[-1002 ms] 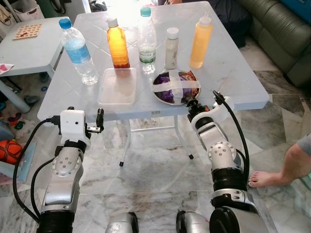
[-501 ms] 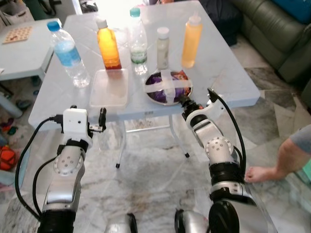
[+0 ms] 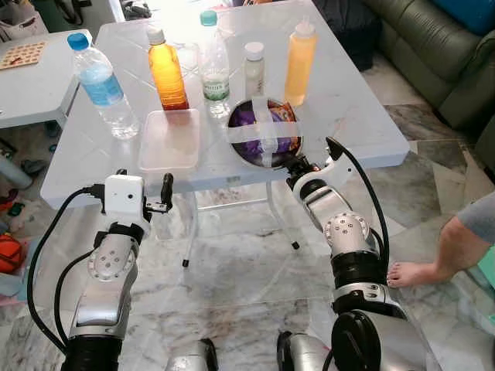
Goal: Restocking fridge
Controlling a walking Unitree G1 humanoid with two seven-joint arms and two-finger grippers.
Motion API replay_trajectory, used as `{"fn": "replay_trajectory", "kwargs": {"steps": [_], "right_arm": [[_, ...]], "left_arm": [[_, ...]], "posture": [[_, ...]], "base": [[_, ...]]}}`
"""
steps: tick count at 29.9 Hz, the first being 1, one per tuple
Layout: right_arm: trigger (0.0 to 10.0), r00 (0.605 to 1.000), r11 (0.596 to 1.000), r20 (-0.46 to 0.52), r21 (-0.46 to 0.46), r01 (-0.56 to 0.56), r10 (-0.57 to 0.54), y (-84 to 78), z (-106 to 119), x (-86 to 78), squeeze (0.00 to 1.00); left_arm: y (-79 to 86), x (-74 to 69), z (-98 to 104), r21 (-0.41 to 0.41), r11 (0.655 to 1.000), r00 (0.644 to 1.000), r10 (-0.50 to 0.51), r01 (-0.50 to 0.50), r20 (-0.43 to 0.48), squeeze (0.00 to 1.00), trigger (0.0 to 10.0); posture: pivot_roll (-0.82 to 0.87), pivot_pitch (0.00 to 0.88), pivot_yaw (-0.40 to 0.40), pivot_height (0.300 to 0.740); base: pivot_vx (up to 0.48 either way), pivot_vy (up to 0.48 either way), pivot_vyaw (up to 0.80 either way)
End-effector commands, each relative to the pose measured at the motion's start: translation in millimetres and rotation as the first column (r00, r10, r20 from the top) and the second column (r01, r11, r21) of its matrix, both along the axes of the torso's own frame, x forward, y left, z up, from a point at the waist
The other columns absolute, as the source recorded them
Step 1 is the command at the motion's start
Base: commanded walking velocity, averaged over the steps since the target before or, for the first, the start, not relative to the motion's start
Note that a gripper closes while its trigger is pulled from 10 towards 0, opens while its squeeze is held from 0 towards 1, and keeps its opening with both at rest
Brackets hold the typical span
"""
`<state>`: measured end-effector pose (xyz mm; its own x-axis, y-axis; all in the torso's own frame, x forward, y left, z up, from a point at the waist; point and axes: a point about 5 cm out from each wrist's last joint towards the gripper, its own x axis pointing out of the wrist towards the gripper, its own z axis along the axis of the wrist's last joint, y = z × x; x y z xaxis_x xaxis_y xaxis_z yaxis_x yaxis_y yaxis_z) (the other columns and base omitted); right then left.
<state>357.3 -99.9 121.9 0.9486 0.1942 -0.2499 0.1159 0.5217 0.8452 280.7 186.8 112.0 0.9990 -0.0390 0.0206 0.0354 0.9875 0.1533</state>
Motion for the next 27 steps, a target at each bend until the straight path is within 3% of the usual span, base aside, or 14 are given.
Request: {"fn": "replay_trajectory", "kwargs": {"steps": [1, 13, 19, 20, 22, 23, 25, 27], "right_arm": [[0.0, 0.999, 0.999, 0.030, 0.028, -0.044, 0.043, 26.5, 16.8, 5.2, 0.00], [0.0, 0.990, 0.991, 0.049, 0.019, 0.133, -0.133, 4.3, 29.0, 12.1, 0.00], [0.9, 0.983, 0.984, 0.057, 0.032, 0.173, -0.175, 0.1, 34.0, 14.3, 0.00], [3.0, 0.982, 0.983, 0.054, 0.035, 0.180, -0.182, 0.2, 35.0, 14.5, 0.00], [9.2, 0.978, 0.978, 0.044, 0.054, 0.203, -0.205, -0.7, 37.8, 15.0, 0.00], [10.0, 0.977, 0.977, 0.039, 0.058, 0.207, -0.210, -0.9, 38.7, 15.3, 0.00], [10.0, 0.977, 0.976, 0.027, 0.060, 0.208, -0.210, -0.7, 38.9, 15.8, 0.00], [10.0, 0.980, 0.980, 0.010, -0.006, 0.199, -0.199, -1.8, 35.9, 16.9, 0.00]], "left_arm": [[1.3, -2.7, 1.8, 0.011, 1.000, 1.000, 0.004, -0.004, 0.010, 0.00, 10.0], [1.6, -2.5, 1.7, 0.013, 1.000, 1.000, 0.009, -0.009, 0.012, 0.00, 10.0], [1.6, -1.4, 2.0, 0.015, 1.000, 1.000, 0.011, -0.011, 0.016, 0.00, 10.0], [1.5, -1.1, 2.1, 0.015, 1.000, 1.000, 0.011, -0.011, 0.017, 0.00, 10.0], [1.5, -0.7, 2.3, 0.015, 1.000, 1.000, 0.010, -0.011, 0.018, 0.00, 10.0], [1.5, -0.6, 2.4, 0.016, 1.000, 1.000, 0.011, -0.011, 0.018, 0.00, 10.0], [1.6, -0.5, 2.4, 0.016, 1.000, 1.000, 0.011, -0.011, 0.018, 0.00, 10.0], [1.1, -0.3, 2.5, 0.014, 1.000, 1.000, 0.010, -0.010, 0.019, 0.00, 10.0]], "posture": [[0.07, 0.130, 0.072, 0.740], [0.07, 0.128, 0.071, 0.740], [0.07, 0.126, 0.072, 0.740], [0.07, 0.124, 0.071, 0.740], [0.07, 0.122, 0.071, 0.740], [0.07, 0.122, 0.071, 0.740], [0.07, 0.121, 0.071, 0.740], [0.07, 0.120, 0.071, 0.740]], "base": [[0.000, 0.000, 0.00], [0.000, 0.000, 0.00], [0.000, 0.000, 0.00], [0.000, 0.000, 0.00], [0.000, 0.000, 0.00], [0.000, 0.000, 0.00], [0.000, 0.000, 0.00], [0.000, 0.000, 0.00]]}}
